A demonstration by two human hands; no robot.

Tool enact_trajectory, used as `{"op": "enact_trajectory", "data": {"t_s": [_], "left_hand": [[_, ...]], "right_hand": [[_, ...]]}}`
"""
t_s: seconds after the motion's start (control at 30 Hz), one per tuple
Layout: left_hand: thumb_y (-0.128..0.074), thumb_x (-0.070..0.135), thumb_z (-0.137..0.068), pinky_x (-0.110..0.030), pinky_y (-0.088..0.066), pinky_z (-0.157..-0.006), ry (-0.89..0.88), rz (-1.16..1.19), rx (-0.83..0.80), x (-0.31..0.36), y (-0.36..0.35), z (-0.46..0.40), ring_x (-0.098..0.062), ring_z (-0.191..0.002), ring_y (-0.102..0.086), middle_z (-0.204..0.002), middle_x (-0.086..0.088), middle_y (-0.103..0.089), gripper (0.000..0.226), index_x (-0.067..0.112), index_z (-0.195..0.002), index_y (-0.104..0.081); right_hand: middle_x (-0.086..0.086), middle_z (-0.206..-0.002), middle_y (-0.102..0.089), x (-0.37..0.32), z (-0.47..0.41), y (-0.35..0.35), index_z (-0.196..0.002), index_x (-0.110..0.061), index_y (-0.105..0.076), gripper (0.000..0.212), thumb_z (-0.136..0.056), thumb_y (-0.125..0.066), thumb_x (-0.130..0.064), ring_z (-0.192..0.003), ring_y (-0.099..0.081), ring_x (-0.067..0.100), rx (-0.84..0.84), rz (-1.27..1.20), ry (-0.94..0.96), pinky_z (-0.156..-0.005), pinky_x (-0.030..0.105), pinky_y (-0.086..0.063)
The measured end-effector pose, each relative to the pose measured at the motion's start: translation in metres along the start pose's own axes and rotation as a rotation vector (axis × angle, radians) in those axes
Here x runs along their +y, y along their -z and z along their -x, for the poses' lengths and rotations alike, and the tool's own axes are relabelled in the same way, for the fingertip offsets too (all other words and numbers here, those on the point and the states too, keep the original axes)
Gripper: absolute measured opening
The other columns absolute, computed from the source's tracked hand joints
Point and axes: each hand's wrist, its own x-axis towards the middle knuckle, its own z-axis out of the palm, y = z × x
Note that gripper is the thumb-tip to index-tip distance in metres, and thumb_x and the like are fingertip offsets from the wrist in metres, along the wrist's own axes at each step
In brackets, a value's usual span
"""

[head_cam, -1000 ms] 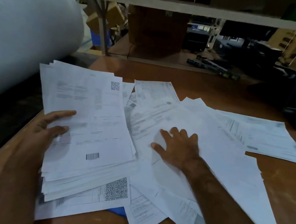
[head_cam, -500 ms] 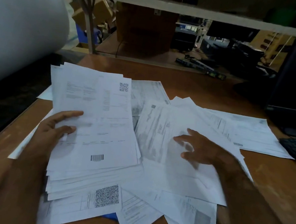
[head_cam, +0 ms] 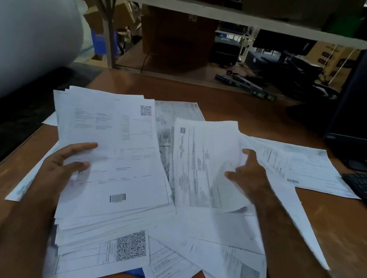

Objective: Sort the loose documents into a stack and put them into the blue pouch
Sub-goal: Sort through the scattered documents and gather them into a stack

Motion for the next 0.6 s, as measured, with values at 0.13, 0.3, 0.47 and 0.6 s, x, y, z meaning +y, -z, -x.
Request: {"op": "enact_trajectory", "data": {"t_s": [0.13,0.3,0.47,0.6], "left_hand": [[-0.059,-0.011,-0.091,-0.008,-0.052,-0.078,-0.004,-0.003,-0.012,0.001,-0.001,-0.001,0.002,-0.108,-0.066,-0.128,0.009,-0.068,0.042,0.015,-0.122,-0.072],[-0.06,-0.01,-0.091,-0.024,-0.049,-0.09,0.023,0.023,-0.004,-0.004,0.001,-0.001,-0.015,-0.123,-0.062,-0.134,0.006,-0.068,0.042,0.017,-0.121,-0.074],[-0.059,-0.01,-0.092,-0.018,-0.053,-0.083,0.01,0.024,-0.018,-0.002,0.0,0.002,-0.016,-0.123,-0.061,-0.135,0.003,-0.066,0.041,0.014,-0.123,-0.072],[-0.057,-0.013,-0.092,-0.006,-0.053,-0.072,-0.003,0.013,-0.047,0.001,-0.003,0.0,-0.005,-0.112,-0.063,-0.132,0.004,-0.065,0.04,0.008,-0.124,-0.07]], "right_hand": [[0.003,-0.135,-0.058,0.002,0.003,0.009,-0.145,-0.029,-0.026,0.088,-0.081,-0.083,-0.045,-0.115,-0.062,0.03,-0.019,-0.001,-0.03,-0.099,0.043,-0.051],[0.013,-0.157,-0.039,-0.016,0.002,-0.001,-0.157,-0.017,-0.014,0.123,-0.068,-0.076,-0.075,-0.142,-0.04,0.04,-0.128,0.387,-0.061,-0.11,0.049,-0.042],[0.014,-0.143,-0.05,-0.027,-0.003,-0.003,-0.142,-0.01,-0.036,0.1,-0.07,-0.088,-0.056,-0.131,-0.052,0.033,-0.171,0.335,-0.046,-0.102,0.041,-0.046],[0.008,-0.141,-0.058,-0.015,-0.009,0.006,-0.14,-0.018,-0.043,0.071,-0.083,-0.083,-0.032,-0.125,-0.058,0.032,-0.024,0.065,-0.018,-0.1,0.039,-0.048]]}}
